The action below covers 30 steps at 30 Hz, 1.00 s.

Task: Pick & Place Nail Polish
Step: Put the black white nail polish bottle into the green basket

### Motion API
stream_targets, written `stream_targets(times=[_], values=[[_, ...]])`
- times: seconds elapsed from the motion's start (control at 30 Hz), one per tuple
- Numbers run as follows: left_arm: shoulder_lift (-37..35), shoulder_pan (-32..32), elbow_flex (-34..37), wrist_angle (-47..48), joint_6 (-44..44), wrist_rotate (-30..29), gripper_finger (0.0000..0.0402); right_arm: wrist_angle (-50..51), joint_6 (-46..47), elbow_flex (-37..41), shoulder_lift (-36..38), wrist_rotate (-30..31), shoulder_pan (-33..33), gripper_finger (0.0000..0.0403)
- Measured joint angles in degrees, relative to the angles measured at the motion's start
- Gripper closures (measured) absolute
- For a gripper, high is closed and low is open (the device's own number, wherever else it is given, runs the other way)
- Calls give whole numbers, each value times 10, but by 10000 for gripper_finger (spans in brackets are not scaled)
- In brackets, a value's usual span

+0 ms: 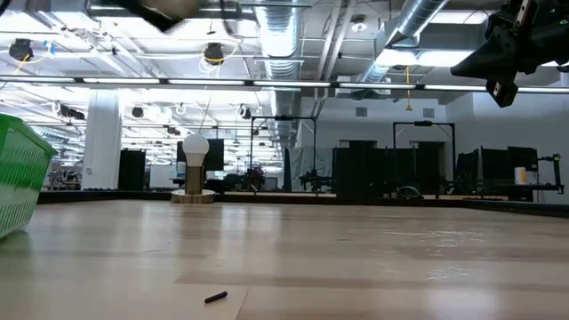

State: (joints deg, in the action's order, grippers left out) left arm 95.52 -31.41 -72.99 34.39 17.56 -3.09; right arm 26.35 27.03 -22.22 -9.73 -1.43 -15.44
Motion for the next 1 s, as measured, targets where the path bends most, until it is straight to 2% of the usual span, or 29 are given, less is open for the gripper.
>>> stream_targets(times=[0.2,0.37,0.6,1.0], values=[[-14,-89,0,78,111,-2,354,0,0,0,0,0,0,403],[-8,-140,2,96,186,-17,354,0,0,0,0,0,0,403],[-10,-161,56,87,290,-40,354,0,0,0,0,0,0,403],[-11,-143,116,9,294,-46,354,0,0,0,0,0,0,403]])
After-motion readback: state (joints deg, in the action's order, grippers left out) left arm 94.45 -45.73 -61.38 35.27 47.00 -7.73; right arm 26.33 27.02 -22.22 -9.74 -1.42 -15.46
